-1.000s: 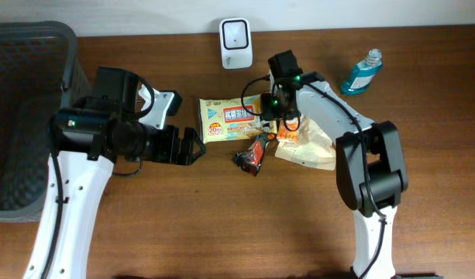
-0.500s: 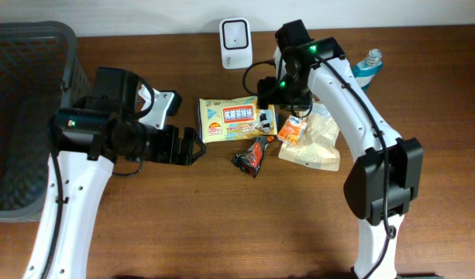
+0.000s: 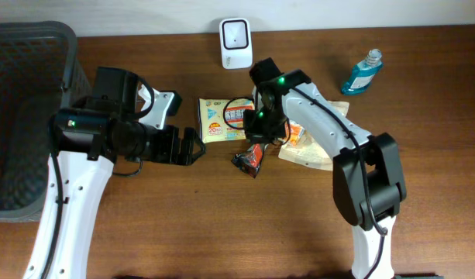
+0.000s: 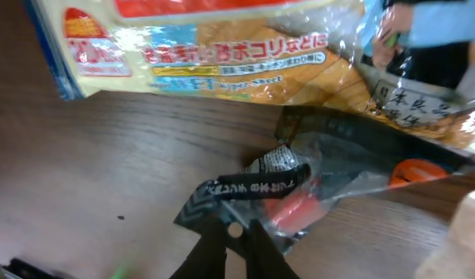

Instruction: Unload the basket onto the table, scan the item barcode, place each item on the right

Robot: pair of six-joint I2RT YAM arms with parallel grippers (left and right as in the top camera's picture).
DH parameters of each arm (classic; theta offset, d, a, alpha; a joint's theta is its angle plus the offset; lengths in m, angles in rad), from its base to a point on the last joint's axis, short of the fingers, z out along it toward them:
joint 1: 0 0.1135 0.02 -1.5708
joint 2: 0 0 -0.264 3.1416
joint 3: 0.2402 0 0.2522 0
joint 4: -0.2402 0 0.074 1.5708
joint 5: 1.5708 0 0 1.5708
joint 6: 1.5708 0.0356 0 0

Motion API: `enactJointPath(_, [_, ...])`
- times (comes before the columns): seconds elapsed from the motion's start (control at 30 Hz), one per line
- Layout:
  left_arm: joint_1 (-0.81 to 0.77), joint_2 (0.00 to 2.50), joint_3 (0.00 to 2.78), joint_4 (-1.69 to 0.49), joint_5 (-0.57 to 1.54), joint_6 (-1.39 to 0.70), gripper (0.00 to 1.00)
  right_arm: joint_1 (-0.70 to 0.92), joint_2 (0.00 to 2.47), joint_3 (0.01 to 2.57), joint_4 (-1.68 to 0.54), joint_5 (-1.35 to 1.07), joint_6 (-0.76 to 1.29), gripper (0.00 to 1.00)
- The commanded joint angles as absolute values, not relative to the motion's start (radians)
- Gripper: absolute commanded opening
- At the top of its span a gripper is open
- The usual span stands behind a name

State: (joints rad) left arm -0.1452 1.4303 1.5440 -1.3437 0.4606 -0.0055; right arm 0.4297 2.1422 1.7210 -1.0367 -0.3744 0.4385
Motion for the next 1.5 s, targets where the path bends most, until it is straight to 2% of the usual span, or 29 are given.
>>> enactJointPath(0.0, [-0.142,1.427,1.554,-1.345,0.474,-0.011,0.99,0.456,2.134,1.652,-0.972,-0.391,0.519,0.04])
enactJointPath(0.27, [-0.142,1.427,1.554,-1.345,0.474,-0.011,0.99,0.465,2.134,1.579,-0.952,-0.237,0.585,0.04])
enactJointPath(0.5, [-0.142,1.427,1.554,-1.345,0.474,-0.011,0.99,0.409,2.134,1.572,-1.056,-0.028,0.585,0.04])
enactJointPath(0.8, [-0.142,1.427,1.554,-1.345,0.474,-0.011,0.99,0.284,2.120,1.695,-1.187,-0.038,0.572,0.04])
enactJointPath(0.93, [-0.142,1.427,1.554,-1.345,0.474,-0.011,0.99,0.289,2.109,1.787,-1.180,-0.147,0.464,0.04])
enactJointPath(0.97, [-0.142,1.427,1.554,-1.345,0.474,-0.011,0.99,0.292,2.109,1.804,-1.169,-0.171,0.448,0.05])
enactJointPath(1.03, [-0.142,1.427,1.554,-1.345,0.474,-0.011,0.99,0.303,2.109,1.818,-1.100,-0.215,0.442,0.20])
enactJointPath(1.07, [-0.142,1.427,1.554,-1.345,0.474,-0.011,0.99,0.308,2.109,1.818,-1.063,-0.229,0.442,0.20])
enactJointPath(1.13, [-0.142,1.427,1.554,-1.345,0.474,-0.011,0.99,0.314,2.117,1.818,-0.976,-0.232,0.442,0.04])
enactJointPath(1.33, [-0.142,1.427,1.554,-1.345,0.474,-0.011,0.99,0.343,2.163,1.790,-0.712,-0.300,0.445,0.04])
enactJointPath(1.47, [-0.142,1.427,1.554,-1.345,0.474,-0.011,0.99,0.375,2.201,1.782,-0.638,-0.303,0.445,0.04])
